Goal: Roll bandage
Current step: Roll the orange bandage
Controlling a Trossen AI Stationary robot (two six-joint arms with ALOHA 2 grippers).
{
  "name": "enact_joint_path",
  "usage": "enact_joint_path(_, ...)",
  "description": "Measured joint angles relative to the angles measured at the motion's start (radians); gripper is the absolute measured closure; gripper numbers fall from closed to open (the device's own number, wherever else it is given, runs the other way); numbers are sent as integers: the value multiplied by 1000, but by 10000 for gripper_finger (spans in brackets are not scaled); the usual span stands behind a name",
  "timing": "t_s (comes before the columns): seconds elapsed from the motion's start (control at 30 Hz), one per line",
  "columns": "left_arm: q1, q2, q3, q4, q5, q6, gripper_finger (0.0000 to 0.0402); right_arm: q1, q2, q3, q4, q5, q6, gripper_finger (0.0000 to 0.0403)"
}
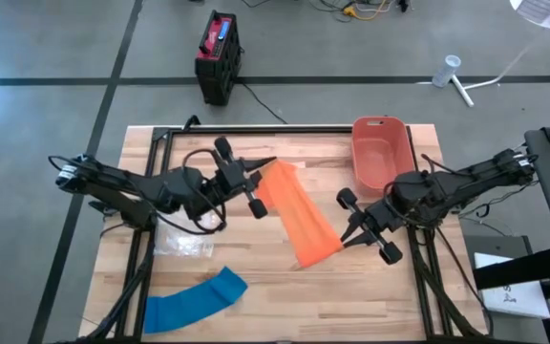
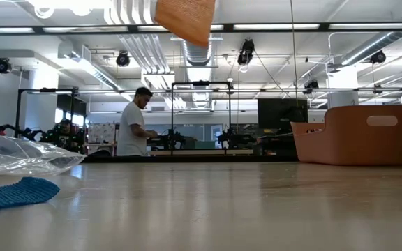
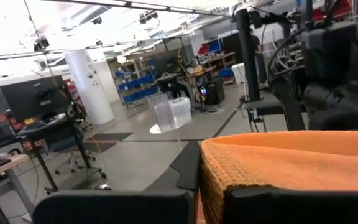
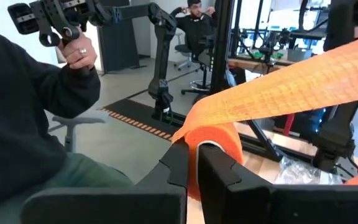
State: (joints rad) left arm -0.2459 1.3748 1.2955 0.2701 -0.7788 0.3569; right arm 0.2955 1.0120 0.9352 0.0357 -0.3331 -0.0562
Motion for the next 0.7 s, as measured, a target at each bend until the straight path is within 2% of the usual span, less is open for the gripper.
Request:
enact_joint_path(0.33,55,-14,-112,80,2,-45,401,0,4,0,12,0,-3,394)
enact_joint_path(0.43,70,-10,-145,97,33,-91,401,0,4,5,16,-2,4,394)
enact_joint_path(0.7,73,-9,-222,136,42,-184,401,1,4,6,109,-8,-13,394)
